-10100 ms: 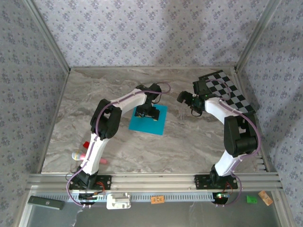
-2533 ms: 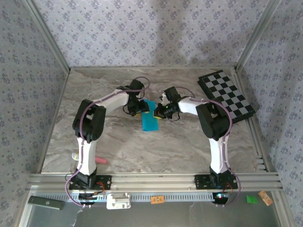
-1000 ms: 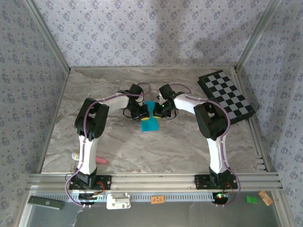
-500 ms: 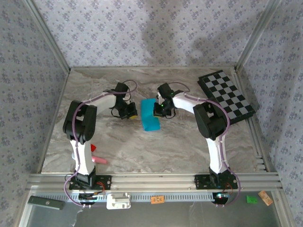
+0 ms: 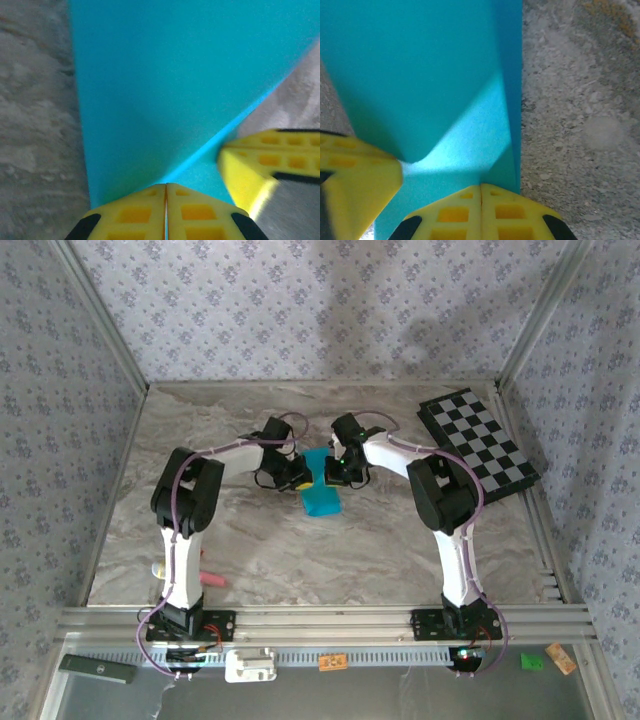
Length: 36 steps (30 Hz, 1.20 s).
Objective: Fold a paper plane with a square sheet of paper (pick it up from the middle)
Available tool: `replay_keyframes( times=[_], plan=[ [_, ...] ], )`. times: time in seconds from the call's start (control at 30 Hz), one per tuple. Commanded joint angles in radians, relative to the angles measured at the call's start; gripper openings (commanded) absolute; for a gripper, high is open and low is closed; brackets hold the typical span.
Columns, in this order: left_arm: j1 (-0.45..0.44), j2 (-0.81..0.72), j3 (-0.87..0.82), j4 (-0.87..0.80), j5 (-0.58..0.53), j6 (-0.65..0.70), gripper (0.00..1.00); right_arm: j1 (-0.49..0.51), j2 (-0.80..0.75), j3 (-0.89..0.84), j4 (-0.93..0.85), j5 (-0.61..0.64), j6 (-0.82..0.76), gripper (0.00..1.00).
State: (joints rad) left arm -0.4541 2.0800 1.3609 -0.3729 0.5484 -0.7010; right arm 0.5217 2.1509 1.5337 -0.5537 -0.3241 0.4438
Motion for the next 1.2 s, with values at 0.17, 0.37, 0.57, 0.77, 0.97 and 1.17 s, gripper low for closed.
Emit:
replay_keyframes(
  times=[0.17, 0.37, 0.57, 0.77, 0.97, 1.17],
  plan=[
    [0.099, -0.024, -0.068, -0.002, -0.139, 0.008, 0.08, -0.014, 0.139, -0.062, -0.238, 0.269, -0.075, 0.05],
    [0.126, -0.121, -0.091, 0.050, -0.021, 0.065, 0.08, -0.013, 0.144, -0.044, -0.256, 0.298, -0.088, 0.06],
    [0.022, -0.113, -0.043, 0.139, 0.073, 0.063, 0.08, -0.011, 0.148, -0.041, -0.257, 0.294, -0.088, 0.06],
    [-0.006, 0.024, 0.045, 0.137, 0.049, 0.011, 0.08, -0.009, 0.147, -0.047, -0.262, 0.291, -0.102, 0.06],
    [0.015, 0.099, 0.127, 0.058, -0.018, 0.041, 0.08, -0.008, 0.145, -0.044, -0.268, 0.284, -0.123, 0.06],
    [0.089, 0.133, 0.133, -0.014, -0.076, 0.145, 0.08, 0.001, 0.150, -0.035, -0.295, 0.326, -0.139, 0.06]
  ],
)
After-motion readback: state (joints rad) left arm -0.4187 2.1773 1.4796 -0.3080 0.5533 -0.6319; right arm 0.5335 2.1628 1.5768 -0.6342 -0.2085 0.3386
